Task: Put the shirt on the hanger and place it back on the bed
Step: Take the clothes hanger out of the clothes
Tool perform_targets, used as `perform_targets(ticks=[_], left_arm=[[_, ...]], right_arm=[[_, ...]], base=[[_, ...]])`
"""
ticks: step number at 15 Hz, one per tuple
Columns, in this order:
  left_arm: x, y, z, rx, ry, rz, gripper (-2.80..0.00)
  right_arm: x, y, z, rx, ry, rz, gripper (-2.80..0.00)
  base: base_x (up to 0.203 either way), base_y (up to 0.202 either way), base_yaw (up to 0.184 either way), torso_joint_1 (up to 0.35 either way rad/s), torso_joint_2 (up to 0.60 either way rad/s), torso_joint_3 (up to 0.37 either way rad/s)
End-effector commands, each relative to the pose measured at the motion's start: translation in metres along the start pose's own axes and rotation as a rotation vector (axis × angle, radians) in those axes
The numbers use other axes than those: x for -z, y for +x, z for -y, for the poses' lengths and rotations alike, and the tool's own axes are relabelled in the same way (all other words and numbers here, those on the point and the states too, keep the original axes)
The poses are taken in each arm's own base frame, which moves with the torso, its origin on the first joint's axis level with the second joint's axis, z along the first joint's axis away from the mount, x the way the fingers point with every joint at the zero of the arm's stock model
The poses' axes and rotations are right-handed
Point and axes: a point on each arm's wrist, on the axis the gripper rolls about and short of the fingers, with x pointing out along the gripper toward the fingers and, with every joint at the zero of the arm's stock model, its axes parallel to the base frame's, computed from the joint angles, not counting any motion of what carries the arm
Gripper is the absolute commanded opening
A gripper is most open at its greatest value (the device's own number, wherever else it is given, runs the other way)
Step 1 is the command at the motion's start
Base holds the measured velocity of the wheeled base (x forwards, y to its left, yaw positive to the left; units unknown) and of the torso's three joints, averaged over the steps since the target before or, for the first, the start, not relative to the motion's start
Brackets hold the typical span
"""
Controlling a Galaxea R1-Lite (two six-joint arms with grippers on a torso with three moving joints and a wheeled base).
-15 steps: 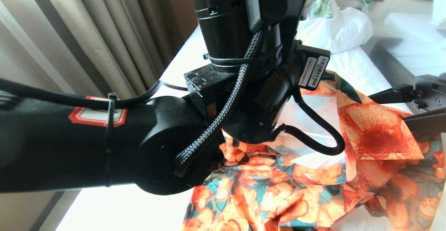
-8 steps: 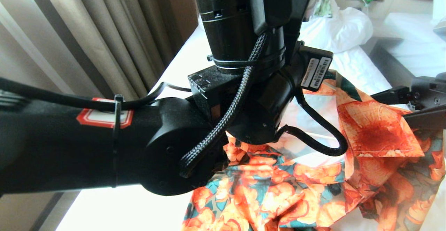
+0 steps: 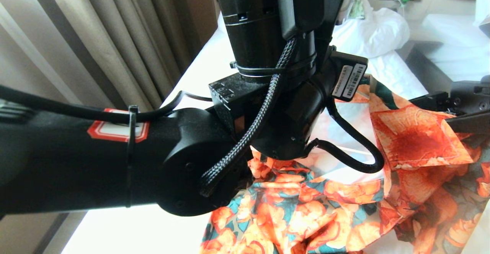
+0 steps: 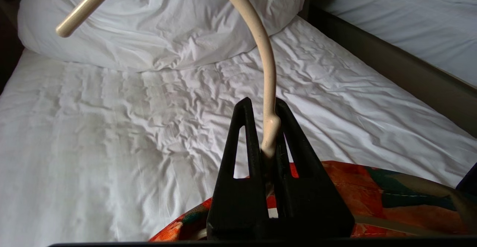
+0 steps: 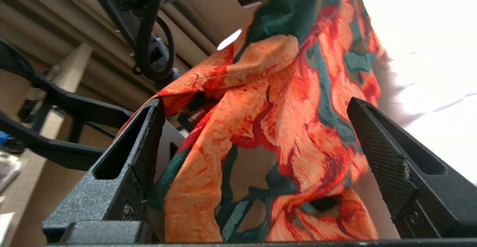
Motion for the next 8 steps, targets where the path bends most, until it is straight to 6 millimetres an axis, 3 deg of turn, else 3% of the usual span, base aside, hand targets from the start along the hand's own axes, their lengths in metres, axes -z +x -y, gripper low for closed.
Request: perform_targets(ticks=[1, 8], left_arm=[[-0.0023, -0.0014, -0.0001, -0.002, -0.003, 0.006, -2.8], [0.0005, -0.0003, 0.0023, 0.004, -0.002, 0.002, -2.8]], right_arm=[[0.0019, 0.0036, 0.0051, -0.039, 0.022, 0.011, 0.0], [0.0007, 0.0049, 0.0108, -0.159, 0.081, 0.081, 0.0]], base=[[0.0, 0.0, 0.0, 0.0, 0.0, 0.0], [0.0, 0.0, 0.0, 0.0, 0.0, 0.0]])
